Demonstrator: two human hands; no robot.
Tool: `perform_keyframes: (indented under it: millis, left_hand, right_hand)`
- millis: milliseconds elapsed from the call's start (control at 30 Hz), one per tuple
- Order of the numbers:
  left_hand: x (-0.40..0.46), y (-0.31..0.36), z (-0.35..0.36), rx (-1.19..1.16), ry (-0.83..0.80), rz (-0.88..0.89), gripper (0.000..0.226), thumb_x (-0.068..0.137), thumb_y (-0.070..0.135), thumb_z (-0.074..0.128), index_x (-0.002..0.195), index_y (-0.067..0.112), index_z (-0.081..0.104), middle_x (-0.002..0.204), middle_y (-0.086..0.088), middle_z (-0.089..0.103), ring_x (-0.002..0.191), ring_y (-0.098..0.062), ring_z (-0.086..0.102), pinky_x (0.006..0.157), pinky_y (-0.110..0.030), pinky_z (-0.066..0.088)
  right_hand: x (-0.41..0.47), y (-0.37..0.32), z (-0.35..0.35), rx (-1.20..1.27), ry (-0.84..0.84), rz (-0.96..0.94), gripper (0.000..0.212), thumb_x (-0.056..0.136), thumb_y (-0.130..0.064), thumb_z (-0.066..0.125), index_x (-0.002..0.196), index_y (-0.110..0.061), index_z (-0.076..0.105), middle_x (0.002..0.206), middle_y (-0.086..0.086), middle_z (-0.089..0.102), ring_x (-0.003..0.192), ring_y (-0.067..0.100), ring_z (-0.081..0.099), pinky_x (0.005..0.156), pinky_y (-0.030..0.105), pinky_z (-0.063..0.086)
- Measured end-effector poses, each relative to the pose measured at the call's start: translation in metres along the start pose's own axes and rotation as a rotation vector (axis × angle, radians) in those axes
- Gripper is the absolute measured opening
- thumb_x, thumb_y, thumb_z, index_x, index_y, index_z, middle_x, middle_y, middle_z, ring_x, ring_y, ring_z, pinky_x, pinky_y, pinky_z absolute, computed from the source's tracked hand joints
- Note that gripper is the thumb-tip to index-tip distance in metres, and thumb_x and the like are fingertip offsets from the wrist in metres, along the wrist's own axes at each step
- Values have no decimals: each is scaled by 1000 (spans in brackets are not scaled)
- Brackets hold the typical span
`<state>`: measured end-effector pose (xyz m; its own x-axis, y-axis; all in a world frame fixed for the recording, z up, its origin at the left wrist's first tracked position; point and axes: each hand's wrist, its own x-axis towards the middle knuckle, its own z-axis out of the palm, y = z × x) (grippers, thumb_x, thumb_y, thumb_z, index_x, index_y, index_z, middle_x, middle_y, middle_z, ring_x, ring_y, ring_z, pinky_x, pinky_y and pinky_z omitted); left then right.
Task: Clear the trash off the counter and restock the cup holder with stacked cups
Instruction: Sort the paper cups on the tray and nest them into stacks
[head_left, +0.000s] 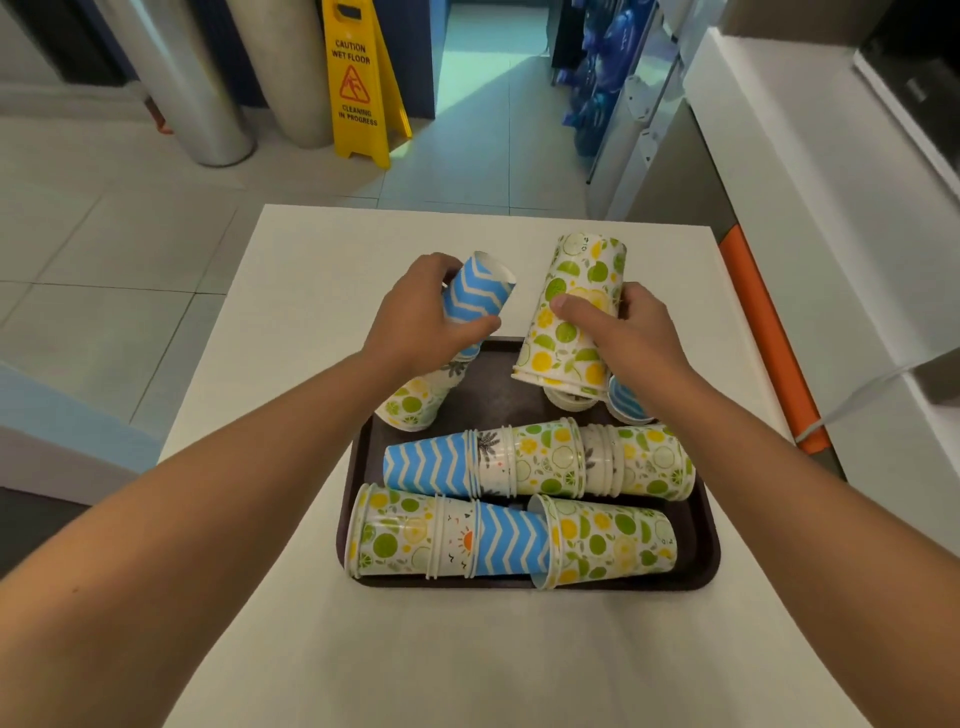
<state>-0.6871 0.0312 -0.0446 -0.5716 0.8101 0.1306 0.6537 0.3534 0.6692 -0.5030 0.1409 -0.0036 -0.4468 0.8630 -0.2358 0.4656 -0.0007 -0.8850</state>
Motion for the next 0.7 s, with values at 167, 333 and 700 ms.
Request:
perform_keyframes:
  millis: [167, 333, 700]
  left_hand:
    - [-41, -16, -16, -138, 171, -48, 58, 74, 31, 84, 120, 11, 54, 110, 2, 60, 92, -10, 59, 73, -11, 46]
    - [-55, -25, -28, -213, 181, -84, 56, 74, 27, 85, 118, 14, 53, 111, 5, 62, 98, -11, 63, 80, -15, 49]
    - [-68, -34, -26, -232, 166, -59, 58, 75, 28, 85, 125, 15, 56, 117, 3, 62, 96, 0, 59, 80, -3, 43]
  right_hand:
    - [4, -3, 26, -93, 22, -115, 68, 71, -40, 82, 123, -16, 45, 113, -5, 57, 99, 13, 59, 80, 30, 49]
    - [10, 17, 68, -201, -4, -151, 72, 66, -31, 85, 119, -13, 39, 119, 4, 56, 104, 19, 57, 75, 29, 43]
    - [20, 53, 96, -186, -18, -99, 87, 63, -23, 90, 128, -12, 34, 128, 7, 54, 118, 25, 52, 85, 28, 42]
